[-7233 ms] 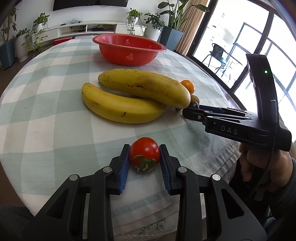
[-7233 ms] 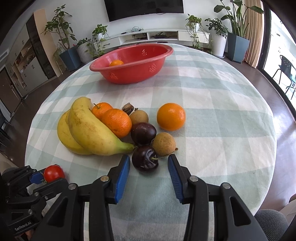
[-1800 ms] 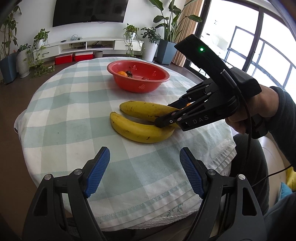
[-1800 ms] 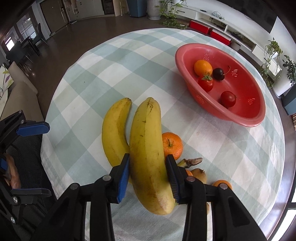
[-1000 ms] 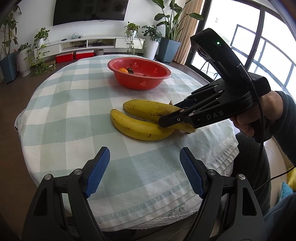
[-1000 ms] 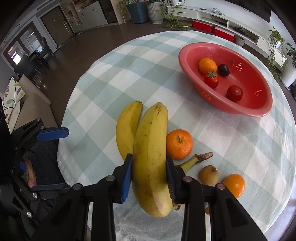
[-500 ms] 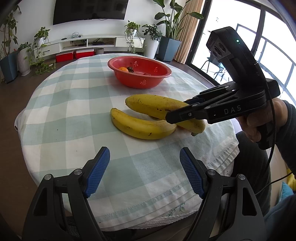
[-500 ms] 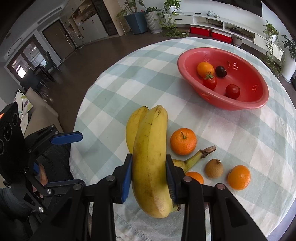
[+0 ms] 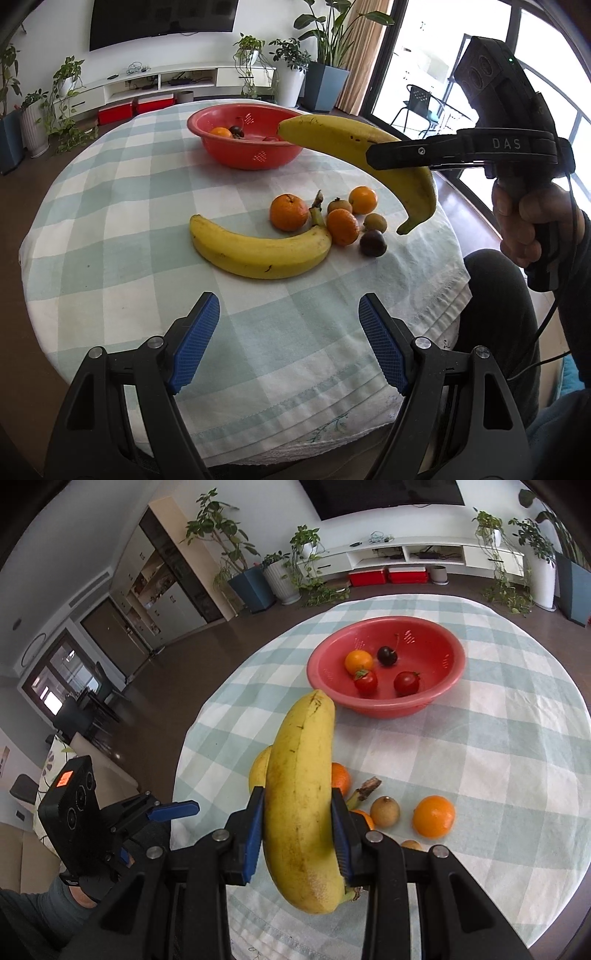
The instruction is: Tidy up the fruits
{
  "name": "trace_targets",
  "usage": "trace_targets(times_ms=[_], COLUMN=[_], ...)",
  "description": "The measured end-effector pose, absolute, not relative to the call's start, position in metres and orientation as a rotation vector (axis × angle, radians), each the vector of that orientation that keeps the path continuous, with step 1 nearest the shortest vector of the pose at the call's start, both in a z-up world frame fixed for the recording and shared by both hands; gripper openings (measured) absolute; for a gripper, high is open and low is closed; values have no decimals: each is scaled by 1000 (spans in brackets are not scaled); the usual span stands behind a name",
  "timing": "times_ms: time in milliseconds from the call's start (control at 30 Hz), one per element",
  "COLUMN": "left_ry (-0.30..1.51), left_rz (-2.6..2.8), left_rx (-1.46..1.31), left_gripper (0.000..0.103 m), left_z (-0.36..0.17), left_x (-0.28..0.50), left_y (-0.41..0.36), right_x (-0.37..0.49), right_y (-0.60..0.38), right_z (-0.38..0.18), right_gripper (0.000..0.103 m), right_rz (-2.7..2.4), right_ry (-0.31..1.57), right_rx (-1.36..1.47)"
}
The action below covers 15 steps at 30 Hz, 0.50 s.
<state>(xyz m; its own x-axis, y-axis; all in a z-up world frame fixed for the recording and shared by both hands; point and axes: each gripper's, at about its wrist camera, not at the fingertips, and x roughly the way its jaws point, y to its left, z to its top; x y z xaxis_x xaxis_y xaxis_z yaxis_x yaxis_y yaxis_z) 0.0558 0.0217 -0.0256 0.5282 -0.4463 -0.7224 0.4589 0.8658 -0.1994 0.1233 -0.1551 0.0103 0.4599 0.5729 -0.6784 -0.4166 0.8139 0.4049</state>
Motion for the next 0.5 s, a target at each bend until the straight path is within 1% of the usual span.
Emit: trace_targets(times_ms=[133, 233, 333, 500], left_ry=[839, 856, 879, 915], left_rz=[-611, -662, -684, -658], left_rx=[53, 79, 95, 53], left_gripper=[77, 75, 66, 57], left_z=[-22, -28, -36, -42], left_x=[57, 65, 75, 96], left_y=[-22, -58, -85, -97], right_x=[115, 108, 102, 97], right_y=[-174, -185, -196, -213], right_z=[10, 10, 10, 7], right_gripper=[36, 36, 36, 36], right_rz=[572, 563, 556, 547], right_ry=[874, 854, 839, 822], right_rx=[229, 258, 274, 308])
